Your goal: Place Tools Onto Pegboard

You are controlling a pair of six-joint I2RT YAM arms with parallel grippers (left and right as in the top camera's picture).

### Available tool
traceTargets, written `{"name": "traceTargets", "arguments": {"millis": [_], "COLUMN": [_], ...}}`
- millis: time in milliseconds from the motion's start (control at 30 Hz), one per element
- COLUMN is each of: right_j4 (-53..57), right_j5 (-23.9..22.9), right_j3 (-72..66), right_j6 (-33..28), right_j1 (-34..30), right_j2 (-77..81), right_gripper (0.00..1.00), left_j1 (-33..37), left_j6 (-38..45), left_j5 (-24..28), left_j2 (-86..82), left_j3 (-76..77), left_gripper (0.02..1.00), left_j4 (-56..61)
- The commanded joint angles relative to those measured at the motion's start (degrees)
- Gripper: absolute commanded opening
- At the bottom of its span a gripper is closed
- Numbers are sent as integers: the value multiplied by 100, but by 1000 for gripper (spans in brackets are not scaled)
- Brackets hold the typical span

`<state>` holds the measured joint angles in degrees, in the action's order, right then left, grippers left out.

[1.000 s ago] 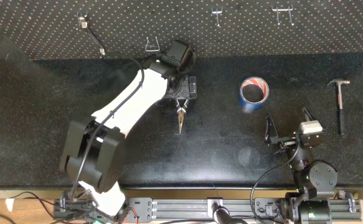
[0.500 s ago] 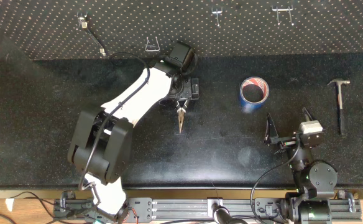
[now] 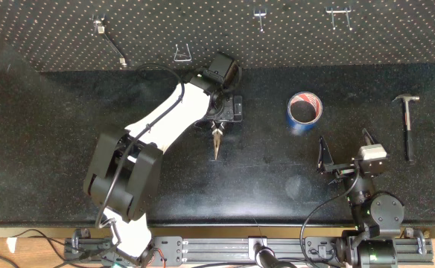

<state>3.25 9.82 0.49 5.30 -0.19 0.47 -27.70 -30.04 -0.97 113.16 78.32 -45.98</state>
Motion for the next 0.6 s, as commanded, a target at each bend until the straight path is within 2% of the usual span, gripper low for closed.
{"name": "traceTargets", "arguments": {"millis": [33, 533, 600], "right_j4": [20, 20, 20], "right_j5": [26, 26, 26], "right_j3": [-17, -17, -17], "right_j6": [46, 46, 46], "right_j1": [33, 33, 33], "right_j2": [-42, -42, -42], "right_gripper": [978, 976, 978], "left_j1": [-7, -7, -9], "left_j6": [52, 50, 50], "left_j5": [-234, -245, -227], "left_j2": [79, 188, 188], "left_j3": [-28, -28, -28], "left_gripper": [998, 1000, 908], "left_j4": [-28, 39, 42]}}
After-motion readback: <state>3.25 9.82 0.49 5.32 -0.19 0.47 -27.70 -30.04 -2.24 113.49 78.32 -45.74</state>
